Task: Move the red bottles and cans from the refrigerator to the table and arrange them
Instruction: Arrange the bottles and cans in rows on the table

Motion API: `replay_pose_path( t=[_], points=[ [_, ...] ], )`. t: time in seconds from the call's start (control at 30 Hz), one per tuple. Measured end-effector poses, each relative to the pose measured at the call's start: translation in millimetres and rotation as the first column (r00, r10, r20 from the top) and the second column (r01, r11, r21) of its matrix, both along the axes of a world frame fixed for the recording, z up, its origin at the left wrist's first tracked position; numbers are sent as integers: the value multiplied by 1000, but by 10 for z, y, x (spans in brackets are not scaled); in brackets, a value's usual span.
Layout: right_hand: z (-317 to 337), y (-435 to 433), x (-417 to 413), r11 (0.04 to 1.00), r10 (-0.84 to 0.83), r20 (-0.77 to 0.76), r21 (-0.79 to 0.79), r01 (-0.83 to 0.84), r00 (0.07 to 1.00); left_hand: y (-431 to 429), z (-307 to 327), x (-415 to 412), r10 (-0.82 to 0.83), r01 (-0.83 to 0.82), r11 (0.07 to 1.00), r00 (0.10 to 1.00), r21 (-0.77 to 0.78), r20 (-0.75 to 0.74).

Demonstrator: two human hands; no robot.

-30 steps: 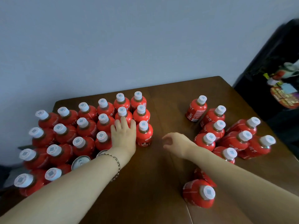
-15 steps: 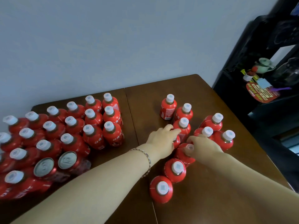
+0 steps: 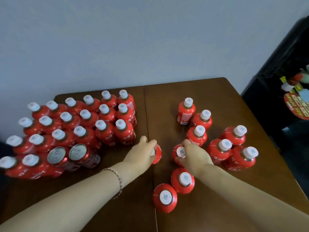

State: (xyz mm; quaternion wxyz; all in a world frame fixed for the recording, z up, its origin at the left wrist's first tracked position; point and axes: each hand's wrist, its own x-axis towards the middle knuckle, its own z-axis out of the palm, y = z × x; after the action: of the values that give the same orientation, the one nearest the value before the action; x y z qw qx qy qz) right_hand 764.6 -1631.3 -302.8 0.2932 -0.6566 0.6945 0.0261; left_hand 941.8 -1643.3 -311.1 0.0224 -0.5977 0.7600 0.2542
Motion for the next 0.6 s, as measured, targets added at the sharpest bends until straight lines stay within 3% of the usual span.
replay_pose_path(
  t=[0.17, 0.37, 0.47, 0.6],
  points=[
    [-5, -132, 697, 1000, 28, 133, -8, -27, 991, 8, 23, 739, 127, -127, 992, 991, -15, 35],
    [-98, -222, 1460, 998, 32, 249, 43, -44, 968, -125, -2, 1223, 174, -162, 984, 965, -72, 198],
    [-141, -172, 1666, 999, 26, 316, -39, -15, 948, -140, -50, 1364, 109, -61, 987, 932, -148, 345],
    [-221, -105, 1801, 986, -157, 375, 5, 167, 914, -76, -144, 1571, -28, 146, 943, 932, -300, 363]
  ],
)
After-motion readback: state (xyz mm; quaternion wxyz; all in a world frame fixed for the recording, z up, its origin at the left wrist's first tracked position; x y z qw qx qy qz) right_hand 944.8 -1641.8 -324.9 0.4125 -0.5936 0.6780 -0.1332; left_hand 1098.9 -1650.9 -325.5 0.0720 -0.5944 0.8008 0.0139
